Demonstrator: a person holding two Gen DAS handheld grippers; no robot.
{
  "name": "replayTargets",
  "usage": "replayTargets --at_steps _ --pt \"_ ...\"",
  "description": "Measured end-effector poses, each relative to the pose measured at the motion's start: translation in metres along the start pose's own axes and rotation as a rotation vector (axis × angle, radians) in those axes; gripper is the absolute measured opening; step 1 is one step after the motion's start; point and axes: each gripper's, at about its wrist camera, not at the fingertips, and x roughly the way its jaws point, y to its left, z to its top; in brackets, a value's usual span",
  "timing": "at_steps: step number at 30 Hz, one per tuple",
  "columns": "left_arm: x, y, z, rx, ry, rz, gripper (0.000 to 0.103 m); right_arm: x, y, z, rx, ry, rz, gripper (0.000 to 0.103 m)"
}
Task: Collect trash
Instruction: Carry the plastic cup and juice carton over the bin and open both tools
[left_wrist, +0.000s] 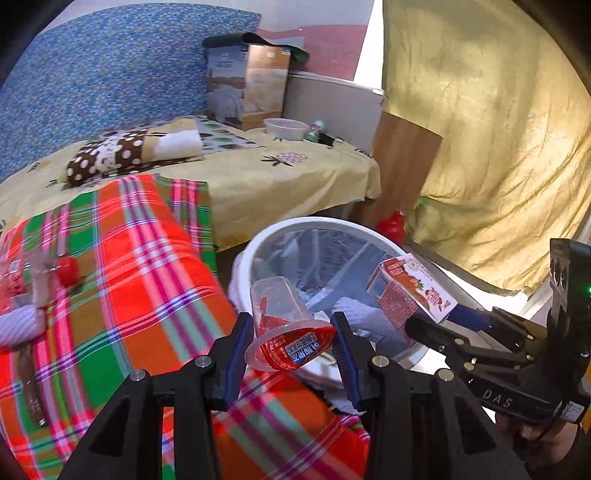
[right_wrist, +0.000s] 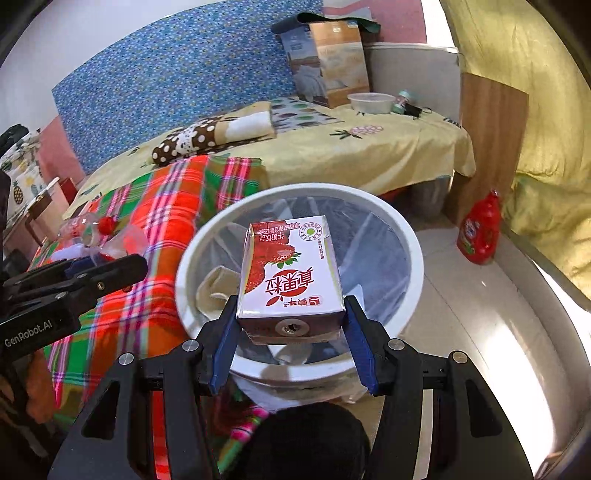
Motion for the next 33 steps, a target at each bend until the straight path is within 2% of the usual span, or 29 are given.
replayTargets --at_steps 8,15,17,21,33 --pt "0.034 -0.008 0.009 0.023 0.040 -0.031 0.043 0.015 -0.014 0.004 0.005 0.046 -0.015 0.057" --pt "0.050 -0.005 0.013 0.020 0.049 -0.029 0.044 0.017 -0.020 0.008 0.019 0.034 -0.026 0.057" --pt "0.051 -0.004 0.014 0.017 0.044 -0.024 0.045 0.017 -0.022 0.008 0.021 0.029 -0.024 0.057" --pt "0.050 0.000 0.015 0.005 0.030 -0.014 0.053 0.012 -0.021 0.009 0.019 0.006 -0.022 0.057" --pt "0.019 0.012 0.008 -0.026 0.002 -0.001 0.054 -0.008 -0.019 0.008 0.024 -0.055 -0.036 0.057"
